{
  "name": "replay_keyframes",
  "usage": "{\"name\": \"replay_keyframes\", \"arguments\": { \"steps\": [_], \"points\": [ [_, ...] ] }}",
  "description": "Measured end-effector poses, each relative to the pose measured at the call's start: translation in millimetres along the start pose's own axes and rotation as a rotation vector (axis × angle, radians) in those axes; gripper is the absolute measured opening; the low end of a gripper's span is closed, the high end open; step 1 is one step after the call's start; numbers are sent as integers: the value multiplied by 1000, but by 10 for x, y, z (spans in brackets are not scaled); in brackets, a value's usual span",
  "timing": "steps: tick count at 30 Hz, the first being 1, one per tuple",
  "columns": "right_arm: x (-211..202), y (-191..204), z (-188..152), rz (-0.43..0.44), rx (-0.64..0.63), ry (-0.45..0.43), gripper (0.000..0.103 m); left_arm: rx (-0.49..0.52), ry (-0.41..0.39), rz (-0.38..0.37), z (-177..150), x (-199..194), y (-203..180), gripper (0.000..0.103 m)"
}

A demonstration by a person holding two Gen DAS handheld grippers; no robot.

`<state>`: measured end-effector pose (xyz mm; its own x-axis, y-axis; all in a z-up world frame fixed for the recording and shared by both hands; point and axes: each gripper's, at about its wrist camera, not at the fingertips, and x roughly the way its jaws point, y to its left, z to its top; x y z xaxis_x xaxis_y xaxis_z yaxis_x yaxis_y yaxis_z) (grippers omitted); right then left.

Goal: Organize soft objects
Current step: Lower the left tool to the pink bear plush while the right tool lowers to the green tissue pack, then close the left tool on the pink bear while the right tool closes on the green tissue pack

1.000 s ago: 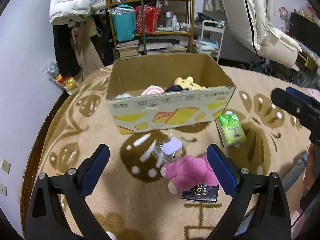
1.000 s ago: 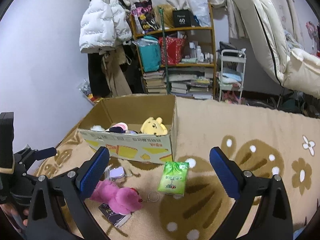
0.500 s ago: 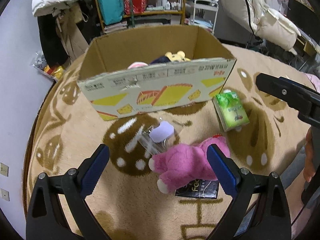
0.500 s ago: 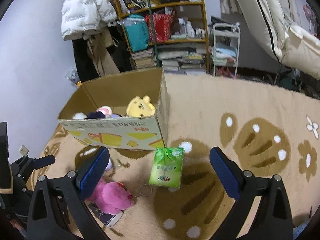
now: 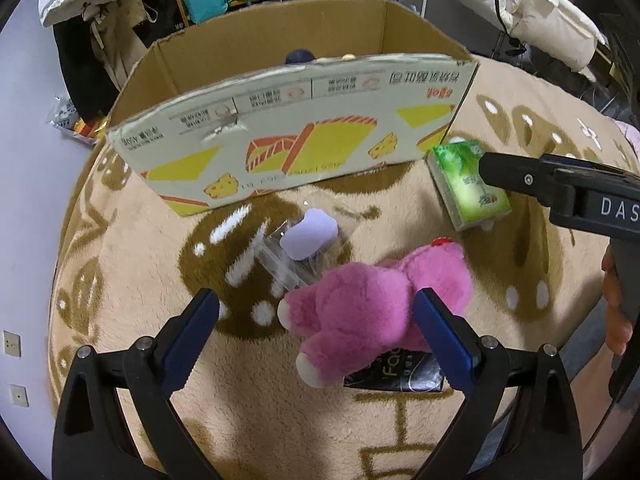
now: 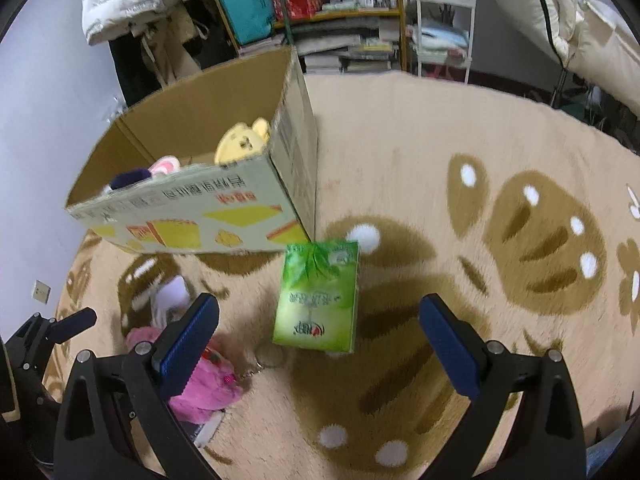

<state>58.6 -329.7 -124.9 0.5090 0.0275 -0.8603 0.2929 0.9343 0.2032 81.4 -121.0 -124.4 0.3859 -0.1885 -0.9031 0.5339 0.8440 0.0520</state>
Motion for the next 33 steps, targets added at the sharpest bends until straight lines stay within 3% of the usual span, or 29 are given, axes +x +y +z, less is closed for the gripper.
{"name": "replay_keyframes", "arguments": {
  "steps": [8, 33],
  "points": [
    [203, -69, -46, -21, 32, 82, 103, -22, 34, -22, 8, 64, 33, 97],
    [445, -134, -102, -27, 57, 169, 103, -172, 116, -150, -18, 259, 249, 100]
  ]
}}
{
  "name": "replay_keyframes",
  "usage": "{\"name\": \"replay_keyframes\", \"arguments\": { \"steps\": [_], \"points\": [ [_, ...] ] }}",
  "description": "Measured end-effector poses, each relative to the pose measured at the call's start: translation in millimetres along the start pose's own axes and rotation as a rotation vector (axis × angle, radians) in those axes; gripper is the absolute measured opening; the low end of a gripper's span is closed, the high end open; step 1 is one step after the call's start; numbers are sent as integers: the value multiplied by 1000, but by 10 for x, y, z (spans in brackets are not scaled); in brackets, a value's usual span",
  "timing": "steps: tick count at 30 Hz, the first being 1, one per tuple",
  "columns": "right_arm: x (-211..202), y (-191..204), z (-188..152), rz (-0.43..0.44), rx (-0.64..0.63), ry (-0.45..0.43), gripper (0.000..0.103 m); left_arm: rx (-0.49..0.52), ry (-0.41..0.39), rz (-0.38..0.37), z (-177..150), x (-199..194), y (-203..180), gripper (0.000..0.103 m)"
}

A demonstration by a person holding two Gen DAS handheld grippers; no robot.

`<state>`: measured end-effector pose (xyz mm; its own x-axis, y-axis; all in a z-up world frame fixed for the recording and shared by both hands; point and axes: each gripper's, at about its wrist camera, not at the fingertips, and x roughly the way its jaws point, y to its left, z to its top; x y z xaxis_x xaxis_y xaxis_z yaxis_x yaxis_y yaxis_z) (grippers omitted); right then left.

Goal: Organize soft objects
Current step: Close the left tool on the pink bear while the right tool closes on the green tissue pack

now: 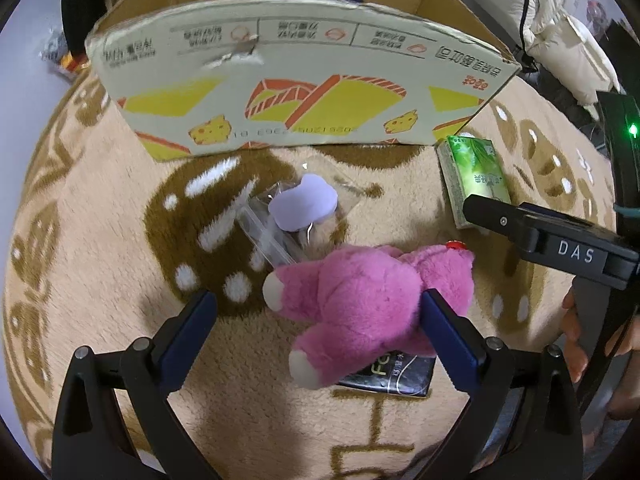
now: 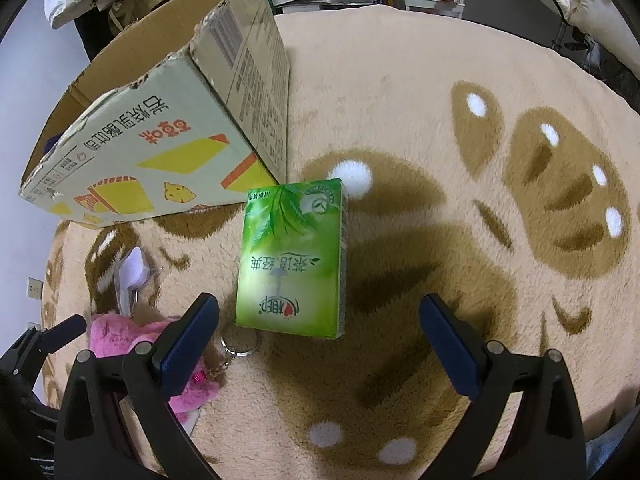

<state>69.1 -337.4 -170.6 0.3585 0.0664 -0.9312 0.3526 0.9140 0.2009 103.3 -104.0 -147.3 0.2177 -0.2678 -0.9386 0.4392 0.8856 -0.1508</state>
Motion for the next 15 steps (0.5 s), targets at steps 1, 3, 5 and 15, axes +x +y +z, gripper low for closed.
{"name": "replay_keyframes", "arguments": {
  "steps": [1, 3, 5, 15],
  "points": [
    [17, 19, 10, -2, -1, 1, 103, -9, 5, -8, -4, 4, 24, 100],
    [28, 15, 6, -1, -2, 3, 103, -20, 10, -17, -3, 7, 39, 100],
    [43, 9, -2, -1, -3, 8, 103, -27, 13, -27, -7, 6, 46, 99],
    [62, 61, -12, -9, -9, 0, 103, -15, -13, -81, -28, -56, -30, 71]
  ]
}}
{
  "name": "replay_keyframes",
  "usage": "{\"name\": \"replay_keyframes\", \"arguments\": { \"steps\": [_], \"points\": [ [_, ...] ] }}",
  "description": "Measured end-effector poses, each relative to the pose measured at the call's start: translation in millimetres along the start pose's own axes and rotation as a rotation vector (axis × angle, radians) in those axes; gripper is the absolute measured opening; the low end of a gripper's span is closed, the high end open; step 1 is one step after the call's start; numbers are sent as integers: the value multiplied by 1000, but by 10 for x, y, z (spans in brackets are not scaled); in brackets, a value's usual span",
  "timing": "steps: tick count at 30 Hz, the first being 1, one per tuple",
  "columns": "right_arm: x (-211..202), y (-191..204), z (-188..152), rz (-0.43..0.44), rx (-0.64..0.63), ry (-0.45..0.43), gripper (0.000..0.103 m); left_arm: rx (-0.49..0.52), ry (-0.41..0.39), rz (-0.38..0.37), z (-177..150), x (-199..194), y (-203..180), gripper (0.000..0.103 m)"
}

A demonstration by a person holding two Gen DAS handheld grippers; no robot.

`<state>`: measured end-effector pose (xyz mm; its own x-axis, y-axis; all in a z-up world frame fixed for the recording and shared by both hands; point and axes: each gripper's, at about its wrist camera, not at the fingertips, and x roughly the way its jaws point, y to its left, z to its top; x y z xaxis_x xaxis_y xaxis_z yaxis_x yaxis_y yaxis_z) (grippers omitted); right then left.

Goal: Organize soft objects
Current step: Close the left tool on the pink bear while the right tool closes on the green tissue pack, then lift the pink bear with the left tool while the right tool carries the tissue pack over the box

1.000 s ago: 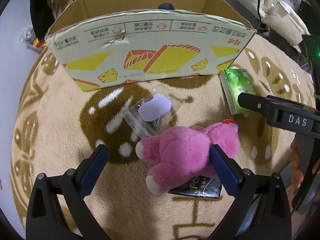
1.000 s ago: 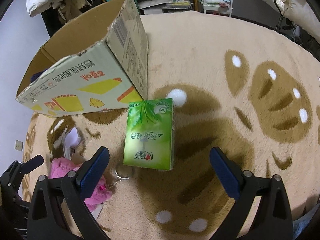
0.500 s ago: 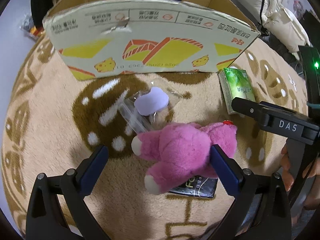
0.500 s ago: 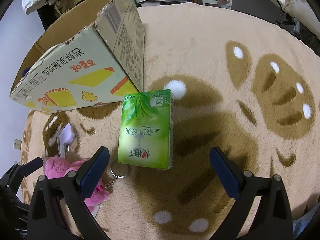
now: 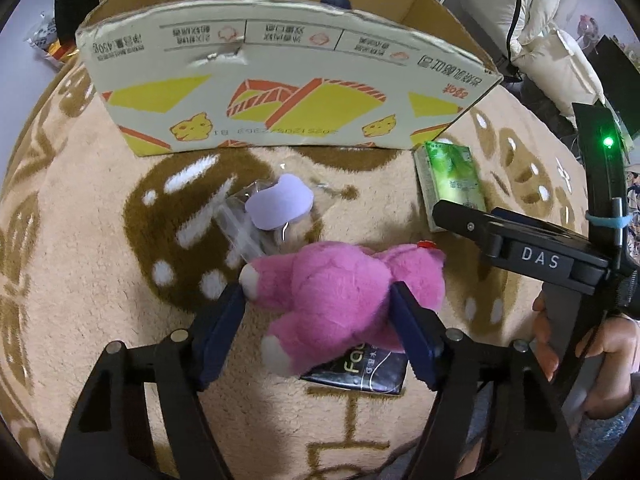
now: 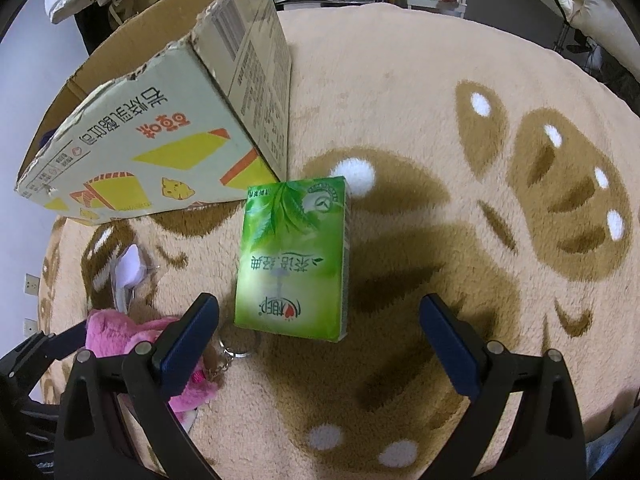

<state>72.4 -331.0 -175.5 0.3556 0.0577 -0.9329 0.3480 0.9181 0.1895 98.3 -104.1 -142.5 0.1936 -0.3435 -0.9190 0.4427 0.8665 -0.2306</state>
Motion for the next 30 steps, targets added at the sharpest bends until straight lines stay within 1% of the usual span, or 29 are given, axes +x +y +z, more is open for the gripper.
{"name": "replay_keyframes", "arguments": {
  "steps": [2, 3, 5, 9, 10, 11, 13, 19, 24, 30],
  "points": [
    [-2, 10, 3, 3, 0, -5, 97, 2, -15, 6, 1, -21, -13, 67],
    [6, 10, 7, 7, 0, -4, 95, 1, -22, 7, 9, -36, -13, 66],
    [10, -13, 32, 13, 1, 6, 87, -6, -35, 4, 20, -71, 1, 65],
    [69, -23, 63, 10, -11, 8, 83, -1, -57, 21, 25, -106, -8, 63],
    [86, -16, 70, 11, -17, 5, 76, 6, -64, 30, 24, -114, -26, 63],
    [88, -3, 76, 16, -23, 4, 66, 13, -72, 37, 21, -121, -39, 62],
    [106, 40, 76, 22, -37, 5, 58, 24, -85, 45, 21, -143, -64, 59],
    [140, 129, 69, 24, -43, -1, 57, 29, -121, 54, 22, -226, -62, 52],
    [73, 116, 52, 30, -49, -9, 57, 25, -134, 53, 10, -246, -39, 51],
    [-40, 148, 34, 41, -55, -30, 57, 30, -158, 78, -9, -297, -45, 51]
  ]
}}
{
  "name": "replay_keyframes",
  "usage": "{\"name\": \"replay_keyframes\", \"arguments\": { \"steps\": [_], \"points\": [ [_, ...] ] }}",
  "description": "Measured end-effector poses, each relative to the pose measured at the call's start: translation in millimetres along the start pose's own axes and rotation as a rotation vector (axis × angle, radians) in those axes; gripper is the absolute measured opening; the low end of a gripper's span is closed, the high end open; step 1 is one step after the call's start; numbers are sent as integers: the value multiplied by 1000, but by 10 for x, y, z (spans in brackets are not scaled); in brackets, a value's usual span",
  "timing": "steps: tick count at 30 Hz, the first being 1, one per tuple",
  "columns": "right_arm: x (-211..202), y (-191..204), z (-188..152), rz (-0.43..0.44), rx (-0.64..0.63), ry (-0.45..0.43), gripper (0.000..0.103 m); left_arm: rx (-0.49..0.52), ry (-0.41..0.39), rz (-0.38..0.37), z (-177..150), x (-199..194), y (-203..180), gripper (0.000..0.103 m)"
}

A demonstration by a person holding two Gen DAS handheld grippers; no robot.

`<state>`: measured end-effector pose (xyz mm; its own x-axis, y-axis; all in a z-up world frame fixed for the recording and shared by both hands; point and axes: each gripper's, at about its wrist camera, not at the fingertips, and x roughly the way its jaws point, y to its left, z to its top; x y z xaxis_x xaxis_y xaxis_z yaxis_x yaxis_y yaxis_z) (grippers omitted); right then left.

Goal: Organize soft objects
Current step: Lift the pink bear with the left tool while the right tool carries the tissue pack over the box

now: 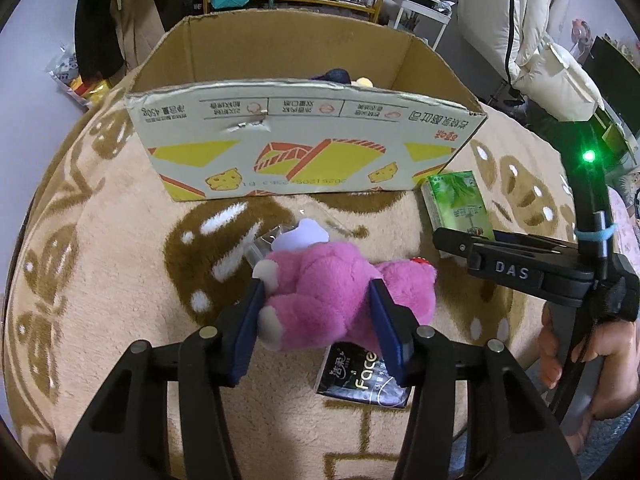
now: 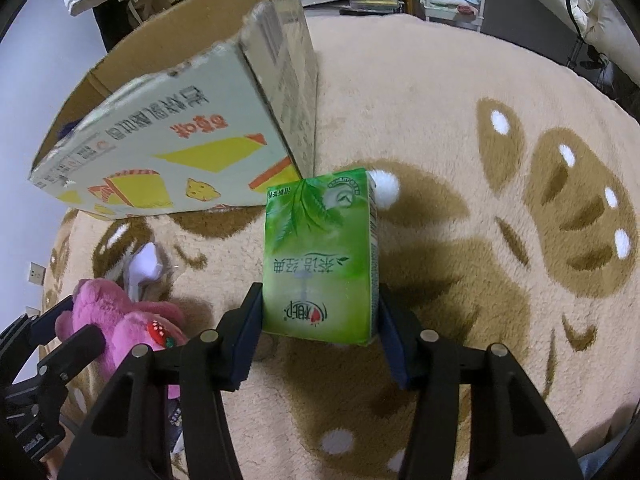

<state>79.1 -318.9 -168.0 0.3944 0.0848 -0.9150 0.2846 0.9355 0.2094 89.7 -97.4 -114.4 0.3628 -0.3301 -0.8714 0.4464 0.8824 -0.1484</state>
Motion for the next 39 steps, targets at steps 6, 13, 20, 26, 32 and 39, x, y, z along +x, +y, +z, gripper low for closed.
{"name": "replay_keyframes", "arguments": {
  "steps": [6, 13, 20, 26, 32, 39],
  "points": [
    [-221, 75, -56, 22, -41, -48, 56, -5, -65, 35, -7, -148, -2, 51],
    [-576, 132, -169, 68, -66, -123, 56, -15, -206, 110, -25, -445, -1, 51],
    [-885, 194, -197, 95, -88, -233, 56, 19, -358, 206, -72, -764, -97, 52],
    [-1106, 248, -233, 117, -111, -322, 56, 30, -446, 257, -79, -943, -121, 52],
    [-1277, 318, -235, 134, -133, -385, 56, 16, -539, 286, -65, -1175, -93, 52],
    [-1481, 411, -205, 123, -164, -478, 56, 28, -613, 313, 46, -1368, -104, 52]
  ]
}}
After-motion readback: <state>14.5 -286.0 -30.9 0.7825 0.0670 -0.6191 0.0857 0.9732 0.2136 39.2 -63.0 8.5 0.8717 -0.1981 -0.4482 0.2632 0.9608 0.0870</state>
